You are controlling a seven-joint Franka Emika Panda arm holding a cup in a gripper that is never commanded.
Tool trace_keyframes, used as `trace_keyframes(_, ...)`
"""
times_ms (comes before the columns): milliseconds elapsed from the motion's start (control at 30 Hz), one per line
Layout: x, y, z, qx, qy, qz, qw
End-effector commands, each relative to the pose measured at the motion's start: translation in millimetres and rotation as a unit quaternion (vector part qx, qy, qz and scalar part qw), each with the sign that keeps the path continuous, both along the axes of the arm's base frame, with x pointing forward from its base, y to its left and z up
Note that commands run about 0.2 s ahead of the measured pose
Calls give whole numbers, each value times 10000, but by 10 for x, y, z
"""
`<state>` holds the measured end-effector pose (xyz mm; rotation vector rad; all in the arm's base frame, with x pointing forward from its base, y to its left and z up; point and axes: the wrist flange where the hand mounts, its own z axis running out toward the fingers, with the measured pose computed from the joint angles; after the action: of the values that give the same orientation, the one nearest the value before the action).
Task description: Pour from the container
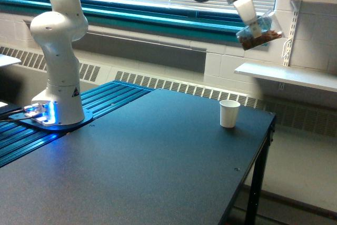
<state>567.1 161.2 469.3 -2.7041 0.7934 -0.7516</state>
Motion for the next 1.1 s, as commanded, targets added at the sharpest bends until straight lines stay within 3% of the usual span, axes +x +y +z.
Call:
trace_keyframes(33, -233, 291, -71, 74, 30, 85, 9999)
trace_keyframes(467, -608, 569, -395, 47, 293, 295, 9991)
trace_keyframes(867, -878, 717, -673, 203, 530, 380, 9977)
trace_keyframes(1100, -998, 768, -816, 186, 642, 405, 9969)
